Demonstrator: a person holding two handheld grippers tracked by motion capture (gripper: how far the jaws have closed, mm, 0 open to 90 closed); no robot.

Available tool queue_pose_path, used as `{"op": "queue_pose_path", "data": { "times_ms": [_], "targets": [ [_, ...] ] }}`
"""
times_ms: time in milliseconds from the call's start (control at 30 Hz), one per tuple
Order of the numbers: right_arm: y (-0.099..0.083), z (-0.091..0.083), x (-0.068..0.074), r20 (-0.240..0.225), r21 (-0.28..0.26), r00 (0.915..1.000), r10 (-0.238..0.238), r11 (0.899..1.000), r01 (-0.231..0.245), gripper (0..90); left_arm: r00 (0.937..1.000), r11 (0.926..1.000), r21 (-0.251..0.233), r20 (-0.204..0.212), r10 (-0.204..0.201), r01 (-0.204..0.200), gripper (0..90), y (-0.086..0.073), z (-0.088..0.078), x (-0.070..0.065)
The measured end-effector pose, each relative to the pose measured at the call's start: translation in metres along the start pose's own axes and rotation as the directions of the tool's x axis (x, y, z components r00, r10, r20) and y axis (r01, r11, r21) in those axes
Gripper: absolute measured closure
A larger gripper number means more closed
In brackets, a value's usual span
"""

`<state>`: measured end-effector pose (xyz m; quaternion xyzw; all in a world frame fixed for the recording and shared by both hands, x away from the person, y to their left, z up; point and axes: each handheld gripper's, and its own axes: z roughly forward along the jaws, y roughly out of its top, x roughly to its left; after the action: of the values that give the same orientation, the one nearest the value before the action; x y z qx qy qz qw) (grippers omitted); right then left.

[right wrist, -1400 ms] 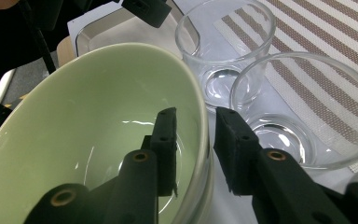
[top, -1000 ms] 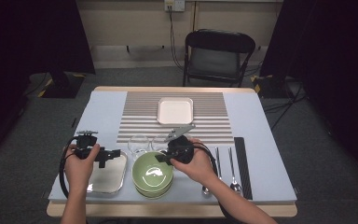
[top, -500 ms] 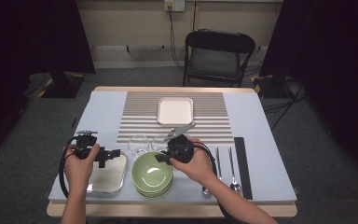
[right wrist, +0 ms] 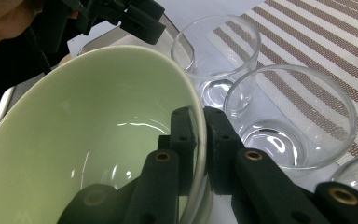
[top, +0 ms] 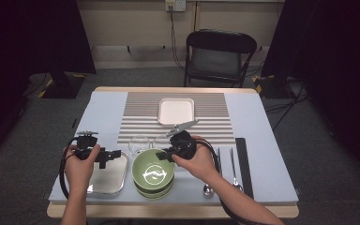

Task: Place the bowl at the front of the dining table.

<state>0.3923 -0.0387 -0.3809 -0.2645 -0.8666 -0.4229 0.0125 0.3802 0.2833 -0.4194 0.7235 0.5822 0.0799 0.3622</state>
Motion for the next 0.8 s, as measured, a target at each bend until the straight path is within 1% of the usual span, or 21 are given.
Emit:
{"op": "queue_pose_path", "data": {
  "times_ms": [167, 367, 500, 700, 800],
  "targets": [
    [0.003, -0.004, -0.002, -0.003, -0.002, 1.0, 0.006, 1.0, -0.006, 83.1, 1.0, 1.0, 0.003, 0.003, 0.002, -0.002, 22.4, 0.0, 0.001, 0.0],
    [0.008, -0.009, -0.005, 0.006, 0.002, 0.9999, 0.013, 1.0, -0.013, 83.0, 1.0, 1.0, 0.0, 0.002, 0.004, -0.004, 22.3, 0.0, 0.001, 0.0],
    [0.01, -0.011, -0.008, 0.004, -0.009, 0.9997, 0.024, 1.0, -0.024, 83.0, 1.0, 1.0, 0.0, 0.005, 0.001, -0.001, 22.3, 0.0, 0.001, 0.0],
    [0.015, -0.017, -0.013, 0.013, -0.018, 0.9989, 0.045, 0.999, -0.045, 83.0, 1.0, 1.0, 0.004, 0.003, -0.001, 0.001, 22.3, -0.001, 0.002, -0.001],
    [0.018, -0.02, -0.016, 0.028, -0.018, 0.9985, 0.047, 0.999, -0.046, 83.0, 1.0, 1.0, 0.004, 0.002, -0.001, 0.001, 22.3, -0.001, 0.002, -0.001]
  ]
}}
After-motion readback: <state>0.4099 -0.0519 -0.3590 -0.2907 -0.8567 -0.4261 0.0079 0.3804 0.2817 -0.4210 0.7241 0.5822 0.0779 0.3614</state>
